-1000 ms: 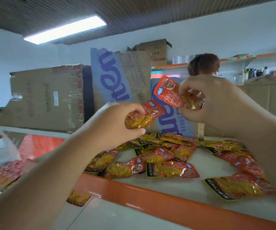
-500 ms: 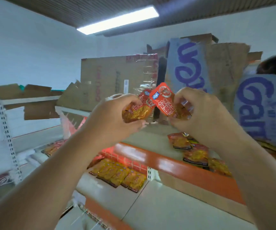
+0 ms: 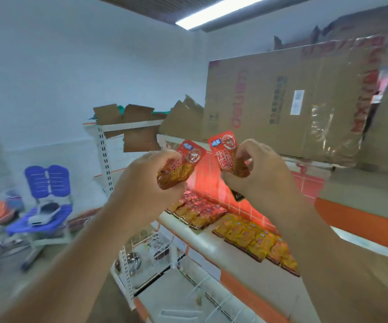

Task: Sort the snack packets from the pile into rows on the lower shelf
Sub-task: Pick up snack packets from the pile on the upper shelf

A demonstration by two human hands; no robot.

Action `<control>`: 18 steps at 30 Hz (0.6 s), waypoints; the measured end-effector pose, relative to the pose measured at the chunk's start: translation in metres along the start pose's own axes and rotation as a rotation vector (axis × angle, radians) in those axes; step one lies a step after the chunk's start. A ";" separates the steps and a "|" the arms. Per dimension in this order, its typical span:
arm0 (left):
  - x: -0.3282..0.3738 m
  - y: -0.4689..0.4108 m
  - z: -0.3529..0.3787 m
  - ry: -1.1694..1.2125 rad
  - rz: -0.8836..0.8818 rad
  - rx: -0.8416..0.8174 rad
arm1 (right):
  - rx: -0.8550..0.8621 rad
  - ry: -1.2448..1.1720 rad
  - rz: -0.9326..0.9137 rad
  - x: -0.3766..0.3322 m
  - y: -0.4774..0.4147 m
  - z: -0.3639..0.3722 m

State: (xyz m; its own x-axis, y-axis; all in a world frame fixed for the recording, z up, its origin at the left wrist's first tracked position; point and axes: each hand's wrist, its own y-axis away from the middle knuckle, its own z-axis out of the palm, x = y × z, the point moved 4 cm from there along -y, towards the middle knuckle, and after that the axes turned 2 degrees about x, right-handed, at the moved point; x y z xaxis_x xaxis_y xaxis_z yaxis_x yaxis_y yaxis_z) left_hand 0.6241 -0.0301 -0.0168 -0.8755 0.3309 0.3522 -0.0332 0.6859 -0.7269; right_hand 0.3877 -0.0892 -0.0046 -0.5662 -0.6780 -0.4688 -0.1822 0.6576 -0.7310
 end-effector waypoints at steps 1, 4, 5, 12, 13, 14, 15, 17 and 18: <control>-0.018 0.001 -0.004 -0.011 -0.025 0.005 | -0.010 -0.019 0.002 -0.001 -0.005 0.019; -0.061 0.002 -0.010 -0.010 -0.099 0.005 | -0.035 -0.078 0.027 0.001 -0.015 0.067; -0.073 0.001 -0.009 -0.008 -0.117 -0.002 | -0.040 -0.090 0.031 0.003 -0.019 0.081; -0.165 -0.029 0.014 -0.042 -0.176 -0.022 | -0.118 -0.218 0.105 0.034 -0.063 0.196; -0.181 -0.039 0.021 -0.041 -0.182 -0.029 | -0.125 -0.237 0.117 0.042 -0.073 0.215; -0.194 -0.047 0.028 -0.042 -0.182 -0.033 | -0.130 -0.249 0.128 0.050 -0.082 0.231; -0.206 -0.055 0.034 -0.043 -0.185 -0.045 | -0.136 -0.252 0.135 0.057 -0.090 0.245; -0.241 -0.078 0.052 -0.022 -0.204 -0.067 | -0.145 -0.243 0.148 0.075 -0.114 0.278; -0.259 -0.090 0.063 -0.009 -0.220 -0.081 | -0.155 -0.234 0.158 0.084 -0.126 0.295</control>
State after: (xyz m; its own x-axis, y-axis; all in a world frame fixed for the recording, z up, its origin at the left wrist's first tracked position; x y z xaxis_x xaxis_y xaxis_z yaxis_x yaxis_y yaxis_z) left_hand 0.8235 -0.2179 -0.0798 -0.8556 0.1619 0.4916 -0.1853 0.7910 -0.5830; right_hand 0.6003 -0.3260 -0.0979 -0.4003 -0.6085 -0.6852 -0.2368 0.7910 -0.5641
